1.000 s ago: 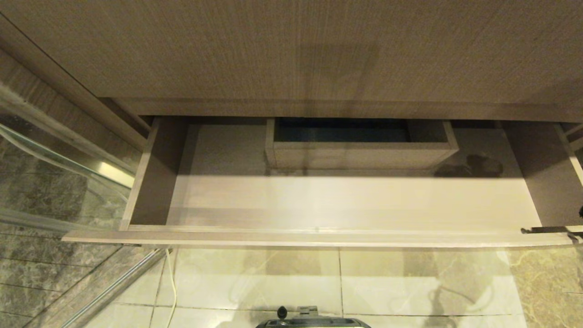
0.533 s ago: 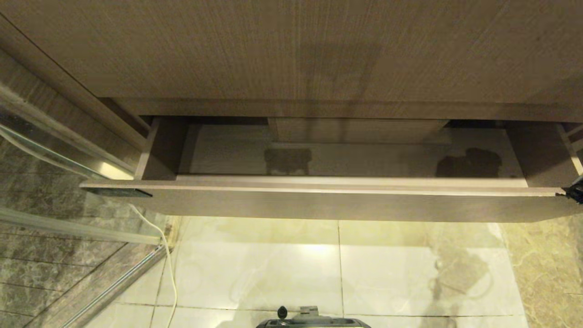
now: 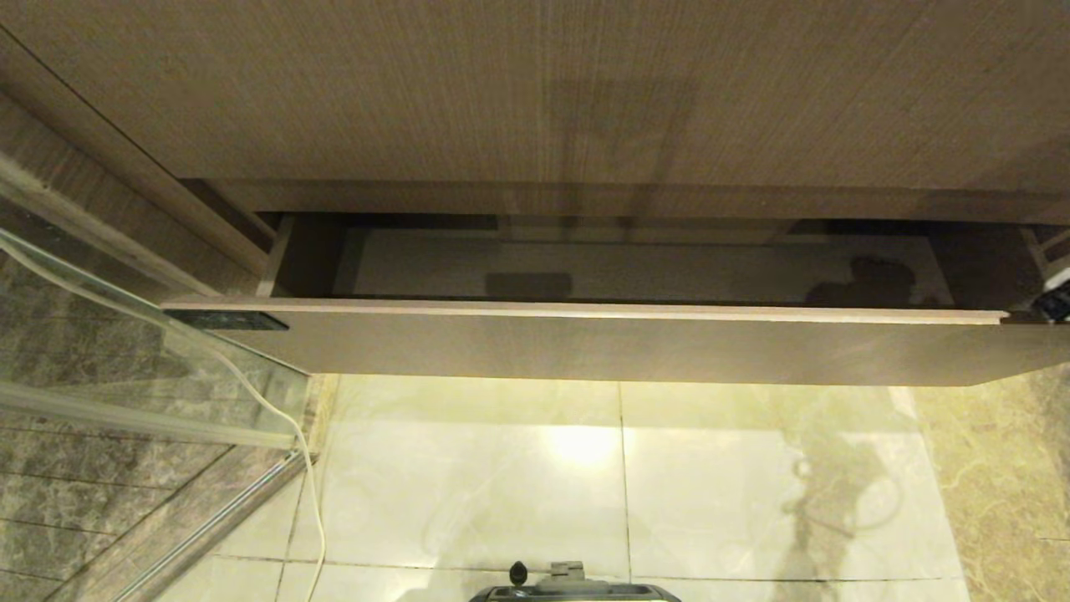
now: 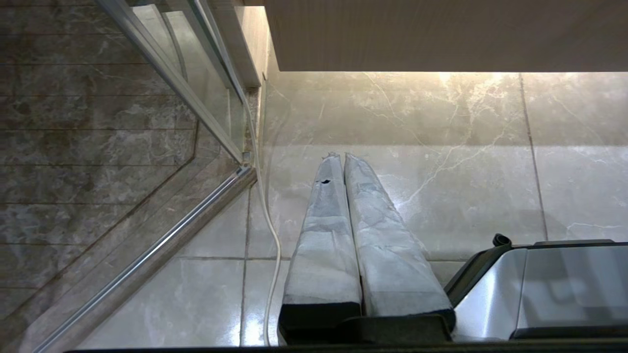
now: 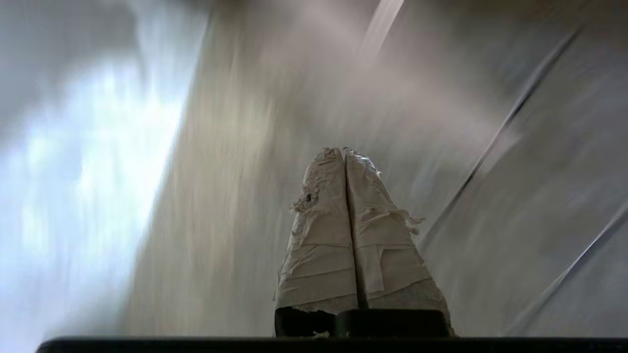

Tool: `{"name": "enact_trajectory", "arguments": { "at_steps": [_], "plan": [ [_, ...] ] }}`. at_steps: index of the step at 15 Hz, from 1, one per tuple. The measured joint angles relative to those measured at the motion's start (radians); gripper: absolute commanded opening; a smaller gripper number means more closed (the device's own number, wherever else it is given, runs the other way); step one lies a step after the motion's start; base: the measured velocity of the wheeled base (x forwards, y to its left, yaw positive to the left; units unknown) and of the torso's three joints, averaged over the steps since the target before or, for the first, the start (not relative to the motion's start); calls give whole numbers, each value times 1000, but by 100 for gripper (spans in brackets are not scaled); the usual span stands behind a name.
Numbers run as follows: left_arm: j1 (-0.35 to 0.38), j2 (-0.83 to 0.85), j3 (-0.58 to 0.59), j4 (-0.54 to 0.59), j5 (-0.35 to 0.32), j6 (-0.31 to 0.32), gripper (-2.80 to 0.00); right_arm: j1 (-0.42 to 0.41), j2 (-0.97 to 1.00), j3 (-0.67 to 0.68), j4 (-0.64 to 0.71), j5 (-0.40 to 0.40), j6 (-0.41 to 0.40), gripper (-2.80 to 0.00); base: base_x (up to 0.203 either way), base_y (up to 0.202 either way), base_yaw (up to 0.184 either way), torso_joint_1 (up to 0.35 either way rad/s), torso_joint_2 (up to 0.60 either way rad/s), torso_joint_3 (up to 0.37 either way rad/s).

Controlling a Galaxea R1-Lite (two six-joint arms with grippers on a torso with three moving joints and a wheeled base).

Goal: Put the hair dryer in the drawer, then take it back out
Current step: Close the drawer

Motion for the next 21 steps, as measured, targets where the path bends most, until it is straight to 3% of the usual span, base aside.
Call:
{"name": "enact_trajectory", "arguments": {
  "at_steps": [5,11,16,21],
  "plan": [
    [0,0,0,0,0,0,-280,11,4,-30,-366,186,49,-280,0,0,0,0,0,0],
    [1,0,0,0,0,0,-280,15,31,-55,-427,192,104,-280,0,0,0,0,0,0],
    [1,0,0,0,0,0,-280,18,-5,-28,-305,190,97,-280,0,0,0,0,0,0],
    [-1,0,0,0,0,0,-280,20,-23,-23,-299,190,97,-280,0,0,0,0,0,0]
  ]
}}
